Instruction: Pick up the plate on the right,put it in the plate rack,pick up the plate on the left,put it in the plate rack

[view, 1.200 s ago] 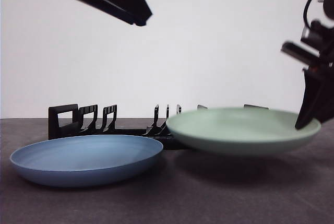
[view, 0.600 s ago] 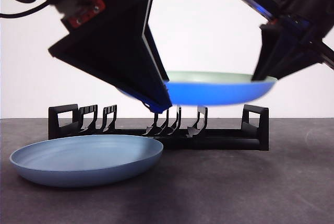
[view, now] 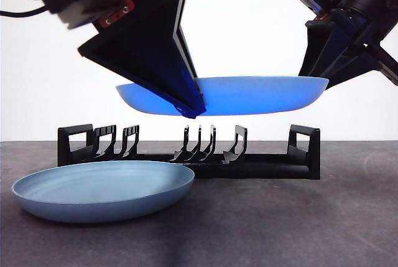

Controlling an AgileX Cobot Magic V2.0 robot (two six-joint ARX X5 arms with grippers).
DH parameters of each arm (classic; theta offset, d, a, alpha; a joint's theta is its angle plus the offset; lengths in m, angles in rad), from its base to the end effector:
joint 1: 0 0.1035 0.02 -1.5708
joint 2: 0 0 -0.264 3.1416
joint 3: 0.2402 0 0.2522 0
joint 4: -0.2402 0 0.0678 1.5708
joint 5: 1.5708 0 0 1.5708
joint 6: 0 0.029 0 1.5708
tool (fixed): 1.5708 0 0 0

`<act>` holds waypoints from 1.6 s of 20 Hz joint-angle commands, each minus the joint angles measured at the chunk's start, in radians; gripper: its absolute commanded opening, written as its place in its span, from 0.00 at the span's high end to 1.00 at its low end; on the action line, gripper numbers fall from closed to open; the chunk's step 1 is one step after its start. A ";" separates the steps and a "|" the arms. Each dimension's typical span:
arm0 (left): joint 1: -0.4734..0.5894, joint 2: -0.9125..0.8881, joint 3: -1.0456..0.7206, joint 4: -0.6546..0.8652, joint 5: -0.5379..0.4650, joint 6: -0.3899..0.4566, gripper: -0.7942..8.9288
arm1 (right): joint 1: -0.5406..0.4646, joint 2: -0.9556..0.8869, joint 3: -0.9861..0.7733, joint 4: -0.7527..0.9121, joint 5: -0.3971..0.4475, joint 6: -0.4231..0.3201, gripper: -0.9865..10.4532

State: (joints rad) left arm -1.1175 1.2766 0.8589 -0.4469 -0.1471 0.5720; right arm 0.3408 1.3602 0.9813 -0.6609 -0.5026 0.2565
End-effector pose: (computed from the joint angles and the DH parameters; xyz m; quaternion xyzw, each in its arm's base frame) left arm 0.1152 -0.2268 0.2382 0.4641 0.2048 -0.5016 0.7007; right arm 0.2421 0.1007 0.2464 0.1411 0.5365 0.2890 0.7802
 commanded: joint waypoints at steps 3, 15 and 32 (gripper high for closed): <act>0.006 0.006 -0.001 0.000 -0.008 -0.044 0.93 | 0.000 -0.002 0.047 0.008 -0.022 -0.023 0.68; 0.153 -0.019 0.000 0.263 -0.002 -0.373 0.93 | -0.050 -0.236 0.098 0.282 0.075 -0.021 0.56; 0.734 -0.067 0.000 0.602 0.557 -0.710 0.93 | -0.053 -0.296 0.098 0.275 0.172 -0.049 0.56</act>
State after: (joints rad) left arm -0.4011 1.2125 0.8585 0.1379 0.3897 -0.1242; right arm 0.2871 1.0626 1.0779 -0.3912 -0.3359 0.2165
